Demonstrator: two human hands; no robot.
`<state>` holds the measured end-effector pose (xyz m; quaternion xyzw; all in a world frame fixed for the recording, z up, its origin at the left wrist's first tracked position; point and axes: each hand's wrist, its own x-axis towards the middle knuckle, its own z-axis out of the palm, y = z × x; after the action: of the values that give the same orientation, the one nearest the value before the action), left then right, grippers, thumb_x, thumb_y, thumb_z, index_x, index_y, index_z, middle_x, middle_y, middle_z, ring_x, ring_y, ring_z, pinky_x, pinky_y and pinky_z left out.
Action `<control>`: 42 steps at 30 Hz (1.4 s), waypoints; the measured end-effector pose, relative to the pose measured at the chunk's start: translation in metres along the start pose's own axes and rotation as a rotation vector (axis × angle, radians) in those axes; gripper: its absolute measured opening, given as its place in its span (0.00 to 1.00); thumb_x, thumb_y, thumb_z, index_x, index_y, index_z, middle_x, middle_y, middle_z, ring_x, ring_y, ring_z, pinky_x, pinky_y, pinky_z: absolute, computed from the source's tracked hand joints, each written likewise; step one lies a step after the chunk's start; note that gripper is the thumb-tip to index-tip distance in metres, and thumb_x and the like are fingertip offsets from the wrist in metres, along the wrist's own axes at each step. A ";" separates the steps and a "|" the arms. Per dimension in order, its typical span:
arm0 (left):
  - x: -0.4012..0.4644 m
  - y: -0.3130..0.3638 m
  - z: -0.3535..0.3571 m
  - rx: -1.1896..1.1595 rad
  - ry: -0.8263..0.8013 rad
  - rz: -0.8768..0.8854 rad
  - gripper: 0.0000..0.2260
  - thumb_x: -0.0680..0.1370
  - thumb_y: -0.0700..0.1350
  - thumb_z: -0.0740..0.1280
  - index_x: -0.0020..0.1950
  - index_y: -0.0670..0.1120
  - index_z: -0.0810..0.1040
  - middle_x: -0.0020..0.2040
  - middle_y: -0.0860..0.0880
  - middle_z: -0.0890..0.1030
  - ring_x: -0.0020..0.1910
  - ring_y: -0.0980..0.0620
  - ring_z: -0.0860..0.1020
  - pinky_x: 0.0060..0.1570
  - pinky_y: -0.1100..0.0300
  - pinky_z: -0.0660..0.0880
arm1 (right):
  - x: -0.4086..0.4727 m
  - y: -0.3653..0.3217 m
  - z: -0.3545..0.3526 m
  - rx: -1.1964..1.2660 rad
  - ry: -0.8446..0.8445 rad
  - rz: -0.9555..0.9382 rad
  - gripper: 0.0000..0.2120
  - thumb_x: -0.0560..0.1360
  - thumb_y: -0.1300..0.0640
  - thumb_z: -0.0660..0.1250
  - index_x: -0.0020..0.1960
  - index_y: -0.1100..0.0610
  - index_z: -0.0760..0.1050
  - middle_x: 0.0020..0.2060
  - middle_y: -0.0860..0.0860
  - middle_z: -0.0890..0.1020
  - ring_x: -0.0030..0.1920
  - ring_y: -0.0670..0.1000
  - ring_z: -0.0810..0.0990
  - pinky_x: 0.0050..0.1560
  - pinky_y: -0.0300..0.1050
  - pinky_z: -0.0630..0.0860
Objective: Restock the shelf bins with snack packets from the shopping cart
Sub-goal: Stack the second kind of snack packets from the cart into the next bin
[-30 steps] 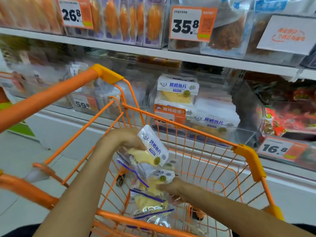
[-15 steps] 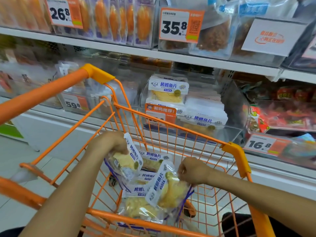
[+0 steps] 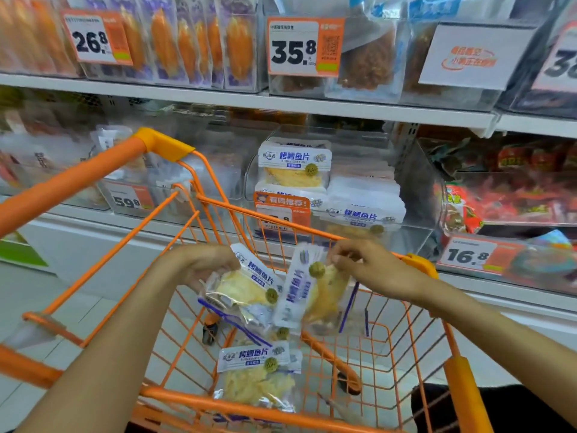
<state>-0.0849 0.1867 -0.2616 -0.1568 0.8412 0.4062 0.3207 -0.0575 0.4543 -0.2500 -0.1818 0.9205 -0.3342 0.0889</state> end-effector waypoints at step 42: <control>-0.060 0.043 -0.004 -0.150 0.018 0.859 0.24 0.73 0.54 0.71 0.67 0.56 0.68 0.59 0.51 0.81 0.57 0.55 0.80 0.58 0.58 0.77 | -0.024 -0.064 0.007 0.774 0.528 0.121 0.43 0.67 0.57 0.76 0.75 0.48 0.57 0.63 0.40 0.68 0.65 0.45 0.71 0.65 0.49 0.72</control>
<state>-0.0649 0.2105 -0.1947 0.1811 0.8010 0.5613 0.1026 -0.0158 0.4149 -0.2128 0.0098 0.7285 -0.6816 -0.0678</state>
